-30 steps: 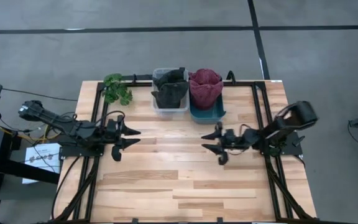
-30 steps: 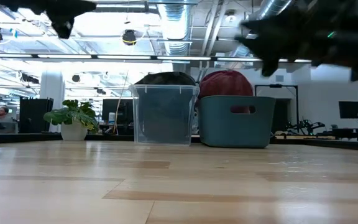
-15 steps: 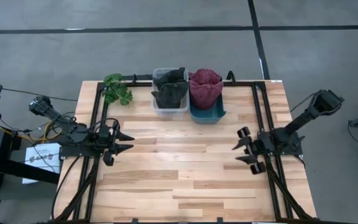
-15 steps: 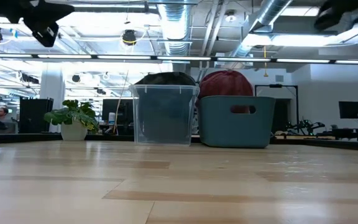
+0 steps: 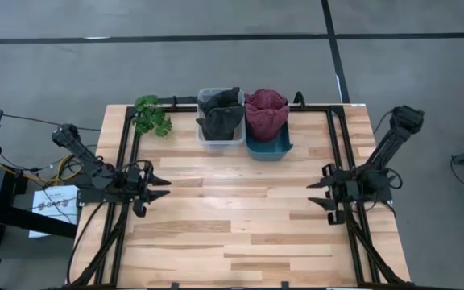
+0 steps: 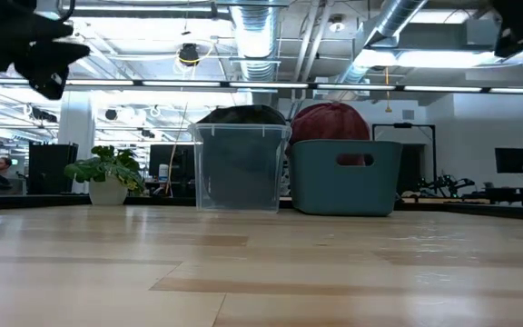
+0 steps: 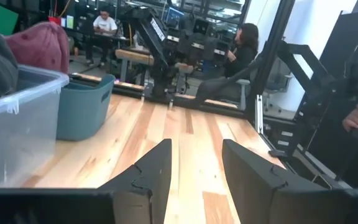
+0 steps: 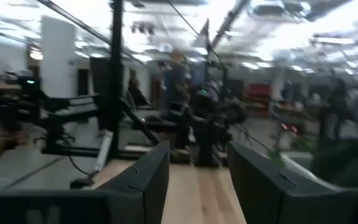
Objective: Pick & Place hat
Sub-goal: Return to Home Position
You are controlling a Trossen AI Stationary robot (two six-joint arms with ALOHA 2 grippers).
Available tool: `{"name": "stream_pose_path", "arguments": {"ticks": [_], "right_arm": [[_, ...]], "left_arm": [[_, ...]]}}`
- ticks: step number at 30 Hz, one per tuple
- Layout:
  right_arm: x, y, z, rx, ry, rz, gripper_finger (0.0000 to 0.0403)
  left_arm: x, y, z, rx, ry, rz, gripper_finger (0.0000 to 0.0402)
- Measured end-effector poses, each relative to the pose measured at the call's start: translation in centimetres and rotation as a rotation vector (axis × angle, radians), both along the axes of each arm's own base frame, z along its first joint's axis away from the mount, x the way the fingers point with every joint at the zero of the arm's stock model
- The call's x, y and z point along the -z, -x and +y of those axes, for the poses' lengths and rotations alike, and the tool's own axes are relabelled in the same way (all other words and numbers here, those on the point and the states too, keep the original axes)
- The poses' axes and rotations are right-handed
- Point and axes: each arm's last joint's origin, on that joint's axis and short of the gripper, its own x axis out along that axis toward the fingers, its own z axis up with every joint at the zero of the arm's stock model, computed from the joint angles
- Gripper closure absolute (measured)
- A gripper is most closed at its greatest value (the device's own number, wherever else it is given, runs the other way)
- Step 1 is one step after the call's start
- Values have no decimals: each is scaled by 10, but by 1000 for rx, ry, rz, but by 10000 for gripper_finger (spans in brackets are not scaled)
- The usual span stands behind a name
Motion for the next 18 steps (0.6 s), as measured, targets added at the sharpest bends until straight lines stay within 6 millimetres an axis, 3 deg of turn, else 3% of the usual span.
{"name": "stream_pose_path", "arguments": {"ticks": [3,10,18], "right_arm": [[2,4,1,46,-13,42,249],[18,6,3,110,-2,168,249],[33,-12,-11,157,-108,259,249]], "left_arm": [[10,1,1,1,-9,17,261],[12,-1,1,-11,-51,33,261],[4,-9,14,-71,-133,-41,261]]}}
